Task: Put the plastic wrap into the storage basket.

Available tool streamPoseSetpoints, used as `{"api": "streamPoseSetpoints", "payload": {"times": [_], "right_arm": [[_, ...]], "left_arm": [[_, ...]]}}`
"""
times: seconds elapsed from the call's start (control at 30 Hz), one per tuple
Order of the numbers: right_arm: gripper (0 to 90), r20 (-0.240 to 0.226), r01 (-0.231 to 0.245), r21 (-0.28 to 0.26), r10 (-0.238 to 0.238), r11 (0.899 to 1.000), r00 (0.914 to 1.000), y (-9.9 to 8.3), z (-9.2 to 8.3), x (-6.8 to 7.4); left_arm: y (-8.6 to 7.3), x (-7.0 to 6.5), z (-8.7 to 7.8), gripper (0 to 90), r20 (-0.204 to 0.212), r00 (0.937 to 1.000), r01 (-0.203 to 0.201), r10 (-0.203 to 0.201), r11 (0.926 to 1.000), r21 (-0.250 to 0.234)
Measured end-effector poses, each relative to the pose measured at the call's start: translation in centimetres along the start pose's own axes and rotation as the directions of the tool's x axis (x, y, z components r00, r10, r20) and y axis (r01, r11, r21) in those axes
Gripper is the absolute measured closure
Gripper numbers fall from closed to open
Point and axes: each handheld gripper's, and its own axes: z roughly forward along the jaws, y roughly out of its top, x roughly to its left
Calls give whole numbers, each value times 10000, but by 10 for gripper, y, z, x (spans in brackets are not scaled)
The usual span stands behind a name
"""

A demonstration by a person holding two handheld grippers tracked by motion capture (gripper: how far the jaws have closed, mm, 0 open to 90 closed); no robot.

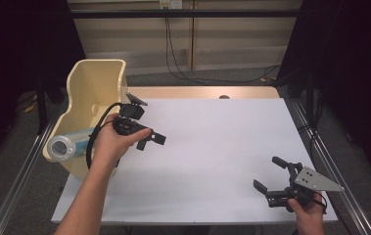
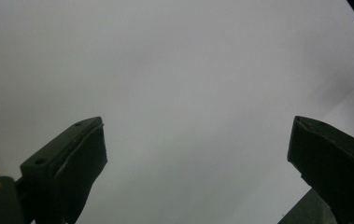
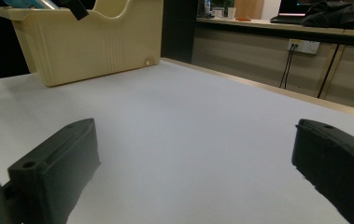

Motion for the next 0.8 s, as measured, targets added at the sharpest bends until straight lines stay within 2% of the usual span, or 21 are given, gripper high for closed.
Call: {"api": "streamPoseSetpoints", "payload": {"times": [0.23, 0.33, 0.8], "right_arm": [[5, -38, -6, 26, 6, 10000, 10000, 0, 0, 0], [5, -21, -6, 5, 6, 10000, 10000, 0, 0, 0], [6, -24, -32, 1, 32, 10000, 10000, 0, 0, 1]], "left_arm": [[-7, -1, 11, 43, 22, 9999, -154, 154, 9997, 195], [-11, -1, 14, 43, 31, 9999, -159, 159, 9998, 95], [-26, 0, 38, 42, 33, 9996, -295, 293, 9973, 678]]}}
